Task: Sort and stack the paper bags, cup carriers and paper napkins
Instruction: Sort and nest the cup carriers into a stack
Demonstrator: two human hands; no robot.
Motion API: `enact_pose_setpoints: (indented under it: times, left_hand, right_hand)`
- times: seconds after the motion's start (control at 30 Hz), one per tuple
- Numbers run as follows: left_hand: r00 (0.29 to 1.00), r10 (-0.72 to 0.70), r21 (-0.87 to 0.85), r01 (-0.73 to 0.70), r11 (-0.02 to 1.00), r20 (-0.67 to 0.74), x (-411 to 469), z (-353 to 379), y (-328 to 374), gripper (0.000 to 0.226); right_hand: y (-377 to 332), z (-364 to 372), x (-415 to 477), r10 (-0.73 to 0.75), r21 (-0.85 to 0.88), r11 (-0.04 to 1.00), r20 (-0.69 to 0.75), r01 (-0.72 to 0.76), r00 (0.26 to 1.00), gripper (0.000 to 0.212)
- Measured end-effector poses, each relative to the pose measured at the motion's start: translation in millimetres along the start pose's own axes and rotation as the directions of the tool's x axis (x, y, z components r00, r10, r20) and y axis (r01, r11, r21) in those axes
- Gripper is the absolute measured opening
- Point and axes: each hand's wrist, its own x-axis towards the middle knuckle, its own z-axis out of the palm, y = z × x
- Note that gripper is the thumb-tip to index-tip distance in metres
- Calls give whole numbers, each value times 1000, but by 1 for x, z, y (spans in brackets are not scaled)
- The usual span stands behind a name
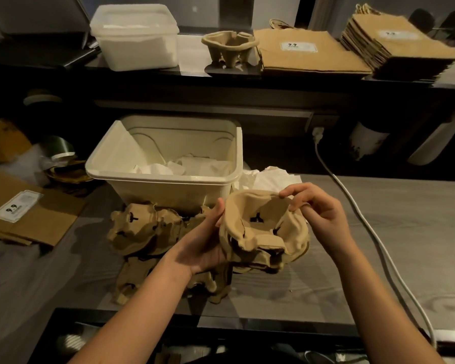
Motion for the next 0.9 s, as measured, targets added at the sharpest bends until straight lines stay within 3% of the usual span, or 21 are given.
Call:
enact_pose_setpoints:
  times: [0.03, 0.13, 0.2, 0.27, 0.33, 0.4, 0.5, 0.73, 0.9]
  left_hand:
    - [1000, 0, -1, 0, 1000, 19, -1, 0, 1, 72]
    - [998, 21, -2, -22, 1000, -52, 2, -1, 0, 32]
    - [993, 39, 12, -38, 999, -111, 4, 0, 1, 47]
    - [992, 32, 9, -31, 999, -119, 3, 3, 0, 41]
    - [983, 40, 48, -32, 998, -181, 4, 4, -2, 29]
    - [967, 79, 162, -40, 986, -243, 7, 3, -4, 42]
    - [964, 85, 196, -35, 980, -250, 9, 3, -5, 48]
    - [957, 95, 245, -27, 969, -273, 9, 2, -4, 49]
    - [931, 117, 227, -38, 973, -344, 13, 1, -4, 49]
  right_hand:
    - [1, 0, -1, -12, -5, 1000, -16, 12, 1000, 30]
    - [5, 2, -4, -43, -59, 997, -60, 39, 997, 42]
    - [9, 4, -5, -33, -85, 996, -86, 25, 996, 54]
    - [12, 7, -7, -31, -89, 996, -108, 21, 994, 58]
    - [12, 9, -9, -37, -87, 996, -126, 26, 991, 54]
    - [12, 11, -11, -33, -82, 996, -127, 23, 991, 42]
    - [13, 13, -13, -23, -137, 991, -135, 4, 991, 34]
    - [15, 14, -13, -30, -151, 989, -157, 6, 987, 31]
    - [21, 16, -12, 89, -60, 993, -153, -99, 984, 42]
